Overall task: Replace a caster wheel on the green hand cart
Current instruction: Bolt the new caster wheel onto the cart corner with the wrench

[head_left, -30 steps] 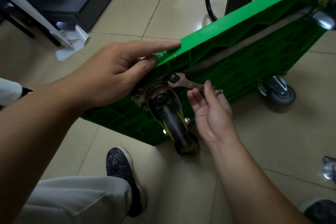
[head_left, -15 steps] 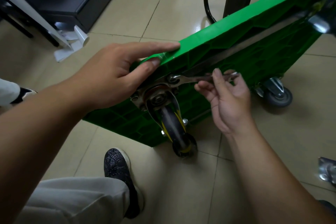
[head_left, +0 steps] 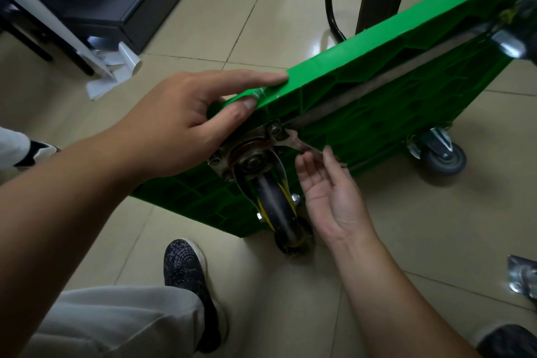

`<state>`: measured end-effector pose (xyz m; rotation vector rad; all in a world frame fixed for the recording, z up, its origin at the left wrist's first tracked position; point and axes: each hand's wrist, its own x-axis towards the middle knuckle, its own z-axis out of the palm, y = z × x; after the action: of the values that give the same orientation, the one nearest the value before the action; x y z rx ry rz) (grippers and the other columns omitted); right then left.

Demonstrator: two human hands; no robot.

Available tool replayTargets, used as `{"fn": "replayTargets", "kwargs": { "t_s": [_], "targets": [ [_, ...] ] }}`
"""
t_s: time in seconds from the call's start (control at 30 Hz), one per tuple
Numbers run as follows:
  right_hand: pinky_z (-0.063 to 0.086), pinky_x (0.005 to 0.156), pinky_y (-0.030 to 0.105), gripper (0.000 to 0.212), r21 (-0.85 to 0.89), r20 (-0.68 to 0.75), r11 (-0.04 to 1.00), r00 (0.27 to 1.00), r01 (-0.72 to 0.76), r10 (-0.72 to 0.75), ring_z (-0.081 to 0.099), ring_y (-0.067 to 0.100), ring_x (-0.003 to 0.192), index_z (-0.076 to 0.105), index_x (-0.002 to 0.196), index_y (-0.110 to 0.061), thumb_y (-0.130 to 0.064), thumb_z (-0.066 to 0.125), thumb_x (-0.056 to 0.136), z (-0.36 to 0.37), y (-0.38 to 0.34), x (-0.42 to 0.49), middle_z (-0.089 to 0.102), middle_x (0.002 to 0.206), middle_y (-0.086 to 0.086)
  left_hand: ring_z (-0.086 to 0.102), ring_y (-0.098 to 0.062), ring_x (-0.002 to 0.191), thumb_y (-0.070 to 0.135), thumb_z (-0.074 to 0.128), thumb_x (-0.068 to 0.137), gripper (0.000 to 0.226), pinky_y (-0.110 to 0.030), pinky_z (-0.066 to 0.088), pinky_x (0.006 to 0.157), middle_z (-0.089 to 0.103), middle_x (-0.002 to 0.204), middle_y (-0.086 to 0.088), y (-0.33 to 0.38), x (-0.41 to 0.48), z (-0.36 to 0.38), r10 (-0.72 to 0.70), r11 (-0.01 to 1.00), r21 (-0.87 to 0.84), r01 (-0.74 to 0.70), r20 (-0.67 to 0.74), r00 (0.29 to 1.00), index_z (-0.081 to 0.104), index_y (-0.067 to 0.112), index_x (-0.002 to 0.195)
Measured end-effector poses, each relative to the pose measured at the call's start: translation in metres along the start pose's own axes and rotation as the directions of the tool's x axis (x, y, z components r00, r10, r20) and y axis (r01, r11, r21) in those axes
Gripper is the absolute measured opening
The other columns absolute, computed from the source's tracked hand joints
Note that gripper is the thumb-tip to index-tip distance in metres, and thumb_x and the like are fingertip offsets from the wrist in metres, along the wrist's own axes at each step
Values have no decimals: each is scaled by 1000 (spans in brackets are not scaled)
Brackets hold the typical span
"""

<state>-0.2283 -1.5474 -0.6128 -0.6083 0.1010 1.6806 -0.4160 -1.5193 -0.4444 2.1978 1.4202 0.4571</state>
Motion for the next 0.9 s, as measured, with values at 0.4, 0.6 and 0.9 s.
{"fn": "replayTargets", "kwargs": {
  "t_s": [0.4, 0.6, 0.9],
  "targets": [
    [61, 69, 29, 6, -92, 14, 996, 1000, 10, -8, 74, 16, 72, 52, 102, -6, -7, 57, 99, 7, -11, 4, 71, 76, 9, 59, 10, 119, 36, 47, 102, 43, -25, 53, 93, 60, 135, 30, 0, 0, 2, 7, 1000, 10, -7, -16, 1000, 56, 46, 143],
    [62, 72, 36, 22, -367, 133, 887, 960, 279, -246, 72, 21, 69, 40, 109, -10, -6, 59, 101, 26, -46, 5, 71, 79, 10, 57, 11, 122, 37, 46, 102, 44, -23, 50, 95, 58, 138, 29, -1, 1, 1, 11, 999, 47, -10, -17, 1000, 55, 47, 144],
    [64, 65, 30, 28, -717, 565, 152, 695, 680, -444, 76, 15, 76, 44, 114, -9, -11, 67, 98, 97, -84, -44, 70, 91, -3, 64, -4, 117, 43, 45, 101, 44, -43, 56, 98, 63, 137, 20, 3, -1, 0, -20, 1000, 22, 20, -2, 1000, 53, 53, 143]
  ]
}}
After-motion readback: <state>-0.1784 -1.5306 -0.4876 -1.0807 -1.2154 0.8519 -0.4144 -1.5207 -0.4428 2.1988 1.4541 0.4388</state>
